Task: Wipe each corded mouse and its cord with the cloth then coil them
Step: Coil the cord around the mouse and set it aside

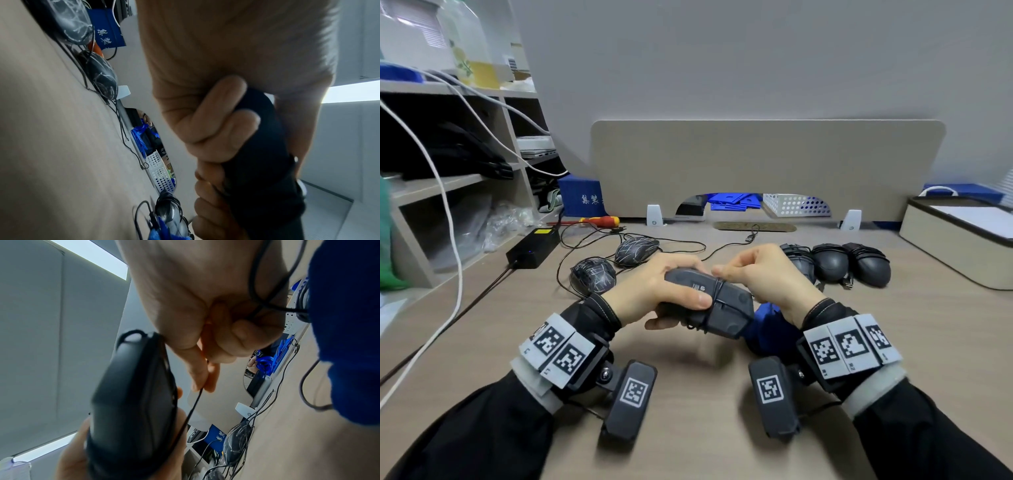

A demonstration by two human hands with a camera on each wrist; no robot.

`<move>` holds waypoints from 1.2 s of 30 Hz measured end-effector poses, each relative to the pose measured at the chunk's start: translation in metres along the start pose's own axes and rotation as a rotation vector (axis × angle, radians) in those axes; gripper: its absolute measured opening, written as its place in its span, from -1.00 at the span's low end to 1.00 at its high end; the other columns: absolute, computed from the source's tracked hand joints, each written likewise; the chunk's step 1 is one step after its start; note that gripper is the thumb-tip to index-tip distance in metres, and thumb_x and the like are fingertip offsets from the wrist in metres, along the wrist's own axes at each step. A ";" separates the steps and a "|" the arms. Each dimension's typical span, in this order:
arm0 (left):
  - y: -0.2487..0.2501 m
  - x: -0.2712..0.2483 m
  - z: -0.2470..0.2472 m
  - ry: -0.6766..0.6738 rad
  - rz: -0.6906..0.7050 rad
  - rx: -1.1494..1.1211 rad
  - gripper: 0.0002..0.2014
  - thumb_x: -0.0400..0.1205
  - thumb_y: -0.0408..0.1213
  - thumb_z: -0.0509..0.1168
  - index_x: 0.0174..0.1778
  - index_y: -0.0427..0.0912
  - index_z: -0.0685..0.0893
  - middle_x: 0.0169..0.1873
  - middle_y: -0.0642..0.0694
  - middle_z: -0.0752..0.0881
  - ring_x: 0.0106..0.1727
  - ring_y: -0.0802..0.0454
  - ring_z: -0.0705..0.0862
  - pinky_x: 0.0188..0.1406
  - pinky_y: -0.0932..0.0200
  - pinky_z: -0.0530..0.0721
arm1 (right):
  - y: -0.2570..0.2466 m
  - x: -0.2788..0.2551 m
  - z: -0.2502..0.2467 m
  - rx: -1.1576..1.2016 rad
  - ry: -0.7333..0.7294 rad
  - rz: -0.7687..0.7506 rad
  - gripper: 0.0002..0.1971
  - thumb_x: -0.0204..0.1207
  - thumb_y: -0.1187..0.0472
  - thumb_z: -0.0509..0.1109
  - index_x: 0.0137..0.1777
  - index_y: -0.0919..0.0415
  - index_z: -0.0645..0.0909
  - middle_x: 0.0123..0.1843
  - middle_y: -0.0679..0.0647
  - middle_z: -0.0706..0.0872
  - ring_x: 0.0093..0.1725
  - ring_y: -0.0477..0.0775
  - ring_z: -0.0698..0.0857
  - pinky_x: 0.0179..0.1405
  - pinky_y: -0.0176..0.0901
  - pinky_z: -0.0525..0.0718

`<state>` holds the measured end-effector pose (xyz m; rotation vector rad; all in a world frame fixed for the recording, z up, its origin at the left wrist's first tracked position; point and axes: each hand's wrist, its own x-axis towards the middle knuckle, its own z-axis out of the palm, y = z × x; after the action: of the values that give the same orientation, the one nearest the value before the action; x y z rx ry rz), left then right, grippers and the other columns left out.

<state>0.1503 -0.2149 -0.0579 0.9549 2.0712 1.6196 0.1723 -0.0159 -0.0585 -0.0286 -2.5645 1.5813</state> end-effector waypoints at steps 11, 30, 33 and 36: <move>-0.008 0.006 -0.001 0.130 -0.222 0.159 -0.79 0.62 -0.21 0.41 -0.23 -0.28 0.64 -0.55 -0.33 0.59 -0.74 -0.05 0.41 -0.74 0.32 0.34 | -0.009 -0.001 0.012 -0.064 0.065 -0.255 -0.73 0.54 0.08 0.53 -0.32 0.23 0.74 -0.37 0.05 0.78 -0.35 0.07 0.70 -0.21 0.00 0.71; -0.010 0.011 -0.008 0.427 -0.268 -0.351 -0.75 0.70 -0.17 0.25 0.01 -0.34 0.60 -0.45 -0.34 0.69 -0.66 0.03 0.54 -0.77 0.34 0.48 | -0.005 -0.010 0.018 -0.033 -0.422 -0.018 -0.70 0.79 0.22 0.18 -0.10 0.21 0.70 -0.62 -0.13 0.38 -0.57 -0.07 0.20 -0.65 -0.34 0.17; -0.007 0.009 -0.009 0.389 -0.157 -0.349 -0.76 0.69 -0.18 0.25 -0.01 -0.33 0.56 -0.46 -0.36 0.65 -0.69 -0.01 0.48 -0.78 0.31 0.41 | -0.003 -0.009 0.014 -0.006 -0.452 0.049 -0.70 0.80 0.19 0.18 0.01 0.25 0.74 -0.59 -0.13 0.34 -0.55 -0.08 0.17 -0.63 -0.33 0.14; -0.005 0.007 -0.008 0.273 -0.047 -0.308 -0.65 0.55 -0.14 0.30 0.02 -0.41 0.54 -0.48 -0.40 0.62 -0.77 -0.04 0.44 -0.80 0.34 0.36 | -0.001 -0.009 0.006 -0.004 -0.461 0.081 -0.71 0.76 0.16 0.24 0.06 0.26 0.78 -0.57 -0.13 0.33 -0.51 -0.06 0.19 -0.58 -0.29 0.14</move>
<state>0.1387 -0.2170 -0.0596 0.6052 1.9065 2.0627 0.1804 -0.0229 -0.0609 0.2663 -2.9355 1.7883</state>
